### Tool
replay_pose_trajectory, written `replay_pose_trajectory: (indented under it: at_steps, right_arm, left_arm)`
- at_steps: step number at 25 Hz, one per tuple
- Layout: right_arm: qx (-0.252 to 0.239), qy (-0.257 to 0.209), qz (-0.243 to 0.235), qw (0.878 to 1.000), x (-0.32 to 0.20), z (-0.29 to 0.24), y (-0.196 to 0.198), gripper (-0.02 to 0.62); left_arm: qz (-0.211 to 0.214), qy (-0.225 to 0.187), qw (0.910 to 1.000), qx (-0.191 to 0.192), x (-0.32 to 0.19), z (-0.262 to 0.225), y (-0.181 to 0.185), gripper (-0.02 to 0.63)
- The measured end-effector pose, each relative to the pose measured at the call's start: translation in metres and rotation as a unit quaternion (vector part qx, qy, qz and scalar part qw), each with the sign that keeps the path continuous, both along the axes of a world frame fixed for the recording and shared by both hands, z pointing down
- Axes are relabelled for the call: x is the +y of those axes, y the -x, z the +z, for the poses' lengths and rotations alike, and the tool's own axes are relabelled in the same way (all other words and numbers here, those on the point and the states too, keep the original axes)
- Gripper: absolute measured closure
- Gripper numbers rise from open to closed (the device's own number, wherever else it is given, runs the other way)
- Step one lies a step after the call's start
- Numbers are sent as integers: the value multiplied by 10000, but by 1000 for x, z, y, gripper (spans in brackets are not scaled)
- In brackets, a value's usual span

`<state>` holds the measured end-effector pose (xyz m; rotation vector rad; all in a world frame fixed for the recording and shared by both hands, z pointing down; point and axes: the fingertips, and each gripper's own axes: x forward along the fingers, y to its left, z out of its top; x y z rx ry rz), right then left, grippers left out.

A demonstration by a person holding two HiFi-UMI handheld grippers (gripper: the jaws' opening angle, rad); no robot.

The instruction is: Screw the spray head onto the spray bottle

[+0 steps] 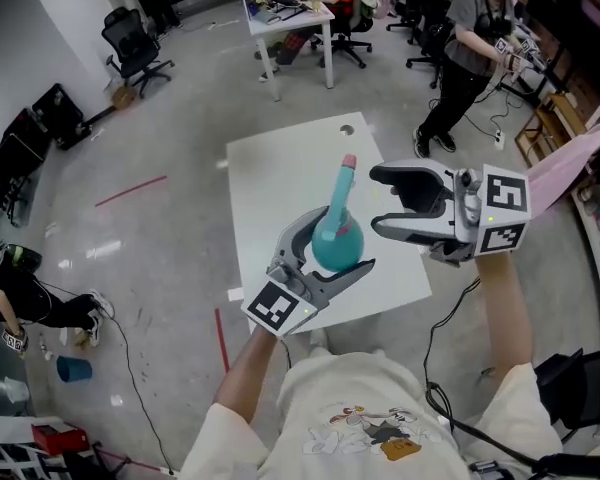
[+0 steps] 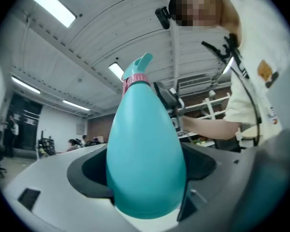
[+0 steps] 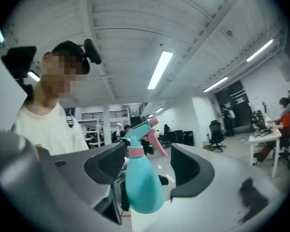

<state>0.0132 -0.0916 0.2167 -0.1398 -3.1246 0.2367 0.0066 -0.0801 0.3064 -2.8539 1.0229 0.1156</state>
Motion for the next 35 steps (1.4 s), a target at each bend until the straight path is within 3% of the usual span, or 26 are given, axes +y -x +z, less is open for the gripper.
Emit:
replay_pose_trajectory:
  at_steps: [3, 6, 10, 15, 16, 18, 19, 23, 28, 35]
  right_arm:
    - [97, -362, -818, 9959, 15, -1, -6, 289]
    - [379, -704, -1441, 9863, 32, 7, -4, 275]
    - [544, -800, -2196, 9708, 52, 9, 1, 276]
    - [658, -669, -2764, 9565, 67, 12, 1, 283]
    - [644, -640, -2793, 9559, 69, 11, 2, 297]
    - [629, -623, -2805, 9558, 70, 10, 3, 400]
    - [638, -626, -2827, 9550, 71, 11, 2, 421]
    - [694, -780, -2844, 9530, 81, 15, 6, 448]
    - [764, -890, -2529, 9604, 78, 18, 11, 458]
    - [1453, -1170, -2167, 9582, 66, 37, 6, 460]
  left_arm:
    - [940, 181, 9954, -35, 27, 3, -10, 181]
    - [1544, 276, 9874, -188, 45, 6, -16, 181]
    - [1864, 266, 9807, -533, 50, 7, -29, 181]
    - [2038, 266, 9769, -590, 47, 8, -40, 181]
    - [2092, 282, 9756, -595, 48, 8, -41, 181]
    - [2195, 303, 9730, -643, 51, 11, -41, 181]
    - [2222, 307, 9722, -673, 52, 13, -41, 181]
    - [2242, 335, 9714, -704, 58, 16, -38, 181]
    - [2070, 459, 9750, -661, 56, 19, -34, 181]
    - [1772, 765, 9751, -1090, 48, 33, -34, 181]
